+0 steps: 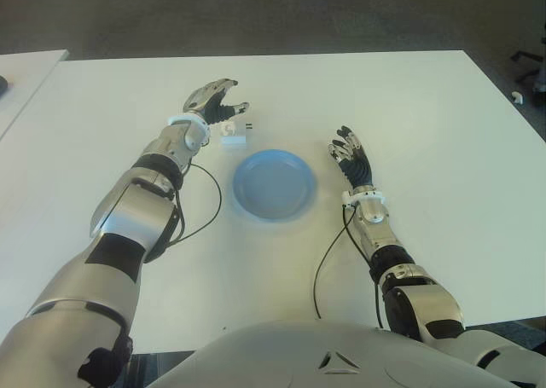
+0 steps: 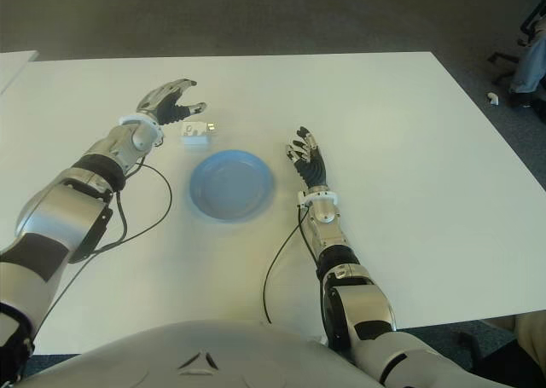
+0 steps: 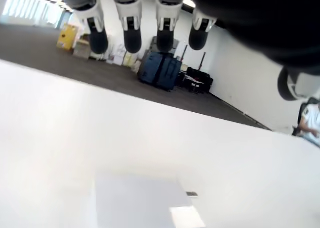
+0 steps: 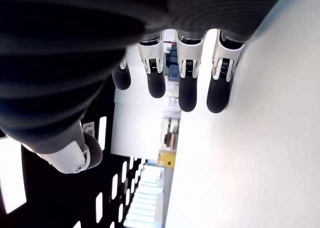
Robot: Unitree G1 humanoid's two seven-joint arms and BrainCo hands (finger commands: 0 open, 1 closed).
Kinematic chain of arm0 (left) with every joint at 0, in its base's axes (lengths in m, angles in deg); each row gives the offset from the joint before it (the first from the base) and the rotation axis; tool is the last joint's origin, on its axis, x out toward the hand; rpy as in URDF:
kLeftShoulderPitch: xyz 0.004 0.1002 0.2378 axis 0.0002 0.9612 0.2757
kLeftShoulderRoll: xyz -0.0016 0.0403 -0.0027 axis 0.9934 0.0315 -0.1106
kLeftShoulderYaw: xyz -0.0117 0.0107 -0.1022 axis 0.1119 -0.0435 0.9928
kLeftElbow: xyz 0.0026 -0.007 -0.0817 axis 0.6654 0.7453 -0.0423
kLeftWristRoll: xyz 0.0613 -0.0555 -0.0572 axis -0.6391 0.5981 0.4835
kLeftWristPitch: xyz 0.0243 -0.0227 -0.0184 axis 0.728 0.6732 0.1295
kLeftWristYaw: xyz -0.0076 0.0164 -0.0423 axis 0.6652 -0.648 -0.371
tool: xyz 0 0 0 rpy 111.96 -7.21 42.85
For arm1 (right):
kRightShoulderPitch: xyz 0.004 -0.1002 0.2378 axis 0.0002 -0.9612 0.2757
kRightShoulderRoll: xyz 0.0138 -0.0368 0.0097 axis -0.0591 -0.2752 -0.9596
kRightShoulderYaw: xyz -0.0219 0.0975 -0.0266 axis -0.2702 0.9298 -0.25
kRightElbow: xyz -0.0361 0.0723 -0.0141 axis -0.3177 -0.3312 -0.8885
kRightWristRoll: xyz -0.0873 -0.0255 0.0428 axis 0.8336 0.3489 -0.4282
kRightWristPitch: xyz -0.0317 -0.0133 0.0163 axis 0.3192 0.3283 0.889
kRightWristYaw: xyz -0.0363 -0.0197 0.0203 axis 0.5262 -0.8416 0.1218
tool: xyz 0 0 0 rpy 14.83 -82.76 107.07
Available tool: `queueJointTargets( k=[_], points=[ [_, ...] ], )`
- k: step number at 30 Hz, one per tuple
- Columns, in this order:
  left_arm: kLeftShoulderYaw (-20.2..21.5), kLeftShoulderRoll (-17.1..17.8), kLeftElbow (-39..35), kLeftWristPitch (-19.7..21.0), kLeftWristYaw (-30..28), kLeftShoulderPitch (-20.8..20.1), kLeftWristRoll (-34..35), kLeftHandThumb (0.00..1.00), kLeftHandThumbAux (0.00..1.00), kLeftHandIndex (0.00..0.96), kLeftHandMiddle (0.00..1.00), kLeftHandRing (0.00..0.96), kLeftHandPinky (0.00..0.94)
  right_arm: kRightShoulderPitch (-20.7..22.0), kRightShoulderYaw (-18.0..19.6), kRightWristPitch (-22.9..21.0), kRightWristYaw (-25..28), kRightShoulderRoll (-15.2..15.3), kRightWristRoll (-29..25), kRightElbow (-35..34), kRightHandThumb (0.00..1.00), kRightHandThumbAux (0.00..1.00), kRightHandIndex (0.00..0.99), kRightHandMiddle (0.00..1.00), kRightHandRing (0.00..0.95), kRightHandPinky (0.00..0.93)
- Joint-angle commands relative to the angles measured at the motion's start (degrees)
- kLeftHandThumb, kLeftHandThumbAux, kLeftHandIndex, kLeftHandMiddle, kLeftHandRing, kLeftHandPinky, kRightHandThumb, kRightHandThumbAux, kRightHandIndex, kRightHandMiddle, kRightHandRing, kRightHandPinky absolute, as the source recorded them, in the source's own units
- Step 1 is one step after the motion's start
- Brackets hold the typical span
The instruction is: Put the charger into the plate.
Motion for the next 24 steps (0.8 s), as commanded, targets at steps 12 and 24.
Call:
queueJointTargets(
  k=[12,24],
  points=[
    [-13.8,0.0,2.7,1.1,10.6,-2.2,-13.8,0.161,0.415,0.0,0.0,0.0,0.0,-4.5,-0.2,-1.5,1.1,0.2,-0.3,0.0,0.661,0.588,0.046,0.142,0.183,0.262],
    [-11.7,-1.2,3.4,1.7,5.2,1.0,-10.4,0.035,0.51,0.0,0.0,0.0,0.0,-6.6,0.7,-2.2,2.5,-0.1,-1.8,-2.9,0.657,0.583,0.049,0.152,0.183,0.24]
  ],
)
